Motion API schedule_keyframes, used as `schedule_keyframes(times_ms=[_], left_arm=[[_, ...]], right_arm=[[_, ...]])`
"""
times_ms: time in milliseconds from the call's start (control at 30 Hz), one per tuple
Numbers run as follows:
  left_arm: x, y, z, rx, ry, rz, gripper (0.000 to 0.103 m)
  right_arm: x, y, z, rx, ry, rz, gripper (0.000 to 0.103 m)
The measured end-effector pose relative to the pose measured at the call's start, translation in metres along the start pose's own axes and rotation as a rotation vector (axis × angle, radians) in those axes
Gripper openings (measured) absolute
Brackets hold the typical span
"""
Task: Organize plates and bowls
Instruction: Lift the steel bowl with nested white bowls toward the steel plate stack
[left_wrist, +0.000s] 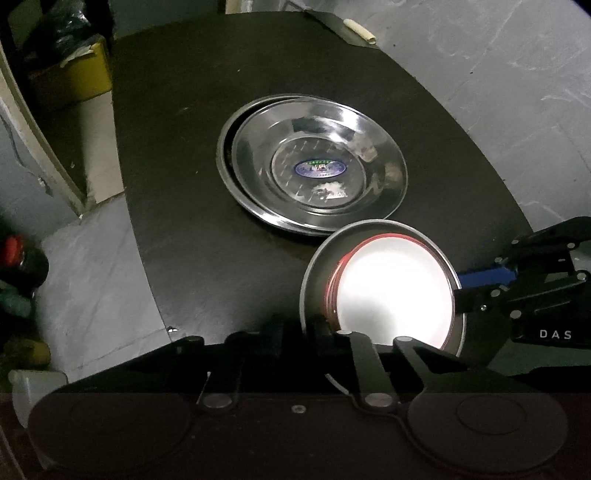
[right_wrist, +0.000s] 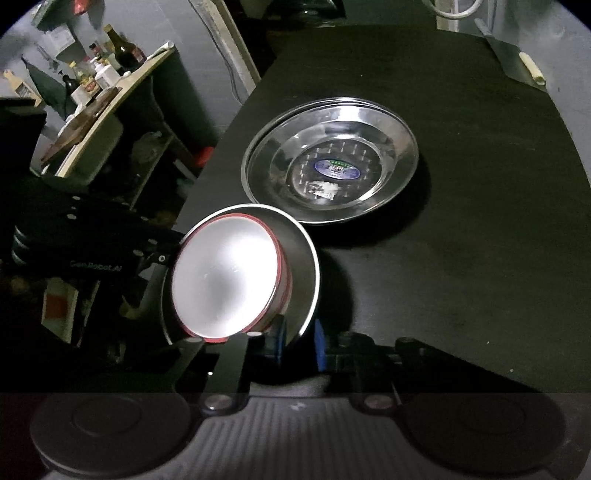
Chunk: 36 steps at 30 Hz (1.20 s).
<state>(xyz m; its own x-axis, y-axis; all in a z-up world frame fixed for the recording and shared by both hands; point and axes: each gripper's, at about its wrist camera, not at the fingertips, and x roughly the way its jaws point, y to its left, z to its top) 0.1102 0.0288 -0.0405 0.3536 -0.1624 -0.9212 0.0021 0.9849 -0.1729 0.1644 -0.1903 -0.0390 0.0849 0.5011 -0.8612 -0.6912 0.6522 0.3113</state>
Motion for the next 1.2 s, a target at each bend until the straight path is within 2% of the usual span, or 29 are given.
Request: schedule_keyframes(times_ms=[133, 433, 1200], left_arm=[[0.000, -0.002, 0.000, 0.010, -0.013, -0.005, 0.007], [0.001, 0.002, 0.001, -0.032, -0.010, -0.017, 0.006], [0.002, 0.002, 0.003, -0.049, 0.001, -0.005, 0.004]], right_arm=[[0.002, -0.006, 0.000, 0.043, 0.003, 0.028, 0.019], [0.008, -0.017, 0.003, 0.140, 0.031, 0.064, 0.019], [0.010, -0.012, 0.005, 0.155, 0.048, 0.050, 0.017]])
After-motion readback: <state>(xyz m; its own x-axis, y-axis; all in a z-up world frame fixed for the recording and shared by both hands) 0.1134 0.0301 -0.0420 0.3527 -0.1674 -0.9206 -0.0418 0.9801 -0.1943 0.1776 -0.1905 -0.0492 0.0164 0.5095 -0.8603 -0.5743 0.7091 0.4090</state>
